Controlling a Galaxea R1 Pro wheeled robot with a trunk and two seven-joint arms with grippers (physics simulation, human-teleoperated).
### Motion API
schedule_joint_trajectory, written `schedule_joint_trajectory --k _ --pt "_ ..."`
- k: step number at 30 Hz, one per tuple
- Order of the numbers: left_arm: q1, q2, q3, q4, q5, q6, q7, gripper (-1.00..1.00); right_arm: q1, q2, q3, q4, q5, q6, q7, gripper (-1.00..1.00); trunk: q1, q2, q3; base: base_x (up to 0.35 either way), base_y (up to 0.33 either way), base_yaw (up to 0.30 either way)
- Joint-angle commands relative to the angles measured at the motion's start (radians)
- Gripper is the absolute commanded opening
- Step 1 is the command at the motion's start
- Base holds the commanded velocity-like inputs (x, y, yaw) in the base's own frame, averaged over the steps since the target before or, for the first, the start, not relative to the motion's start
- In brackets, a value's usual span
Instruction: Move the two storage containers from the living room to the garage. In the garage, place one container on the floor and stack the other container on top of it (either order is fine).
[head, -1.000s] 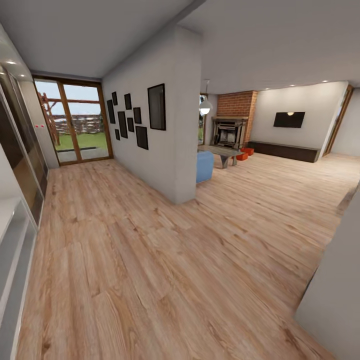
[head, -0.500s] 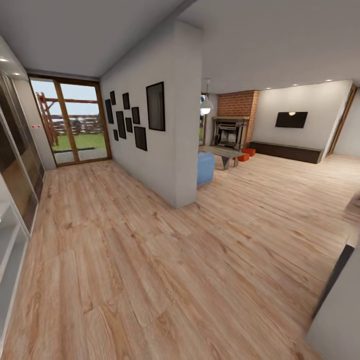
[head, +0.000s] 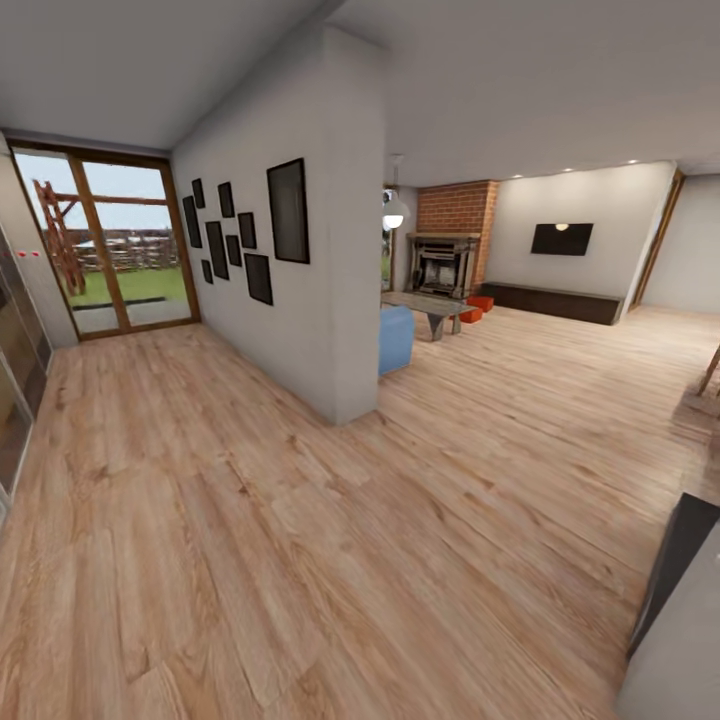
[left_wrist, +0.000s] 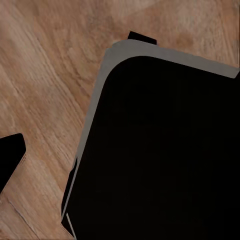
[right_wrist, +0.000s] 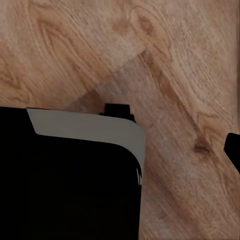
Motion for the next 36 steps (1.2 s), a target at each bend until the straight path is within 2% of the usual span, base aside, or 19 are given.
schedule_joint_trajectory --k 1,24,36 --pt "0.0 0.0 -0.001 0.0 0.01 -0.001 0.001 1.0 -0.001 0.0 0.008 0.002 -0.002 -0.004 0.0 1.0 0.001 0.0 -0.001 0.322 0.0 -0.262" --pt "0.0 0.0 -0.001 0.0 0.01 -0.001 0.001 1.0 -0.001 -0.003 0.021 -0.002 0.009 -0.001 0.002 1.0 0.001 0.0 -0.011 0.322 0.0 -0.272" --pt "0.0 0.0 -0.003 0.005 0.01 -0.006 0.001 1.0 -0.001 -0.003 0.025 -0.002 0.031 0.001 0.009 1.0 0.001 0.0 -0.012 0.322 0.0 -0.03"
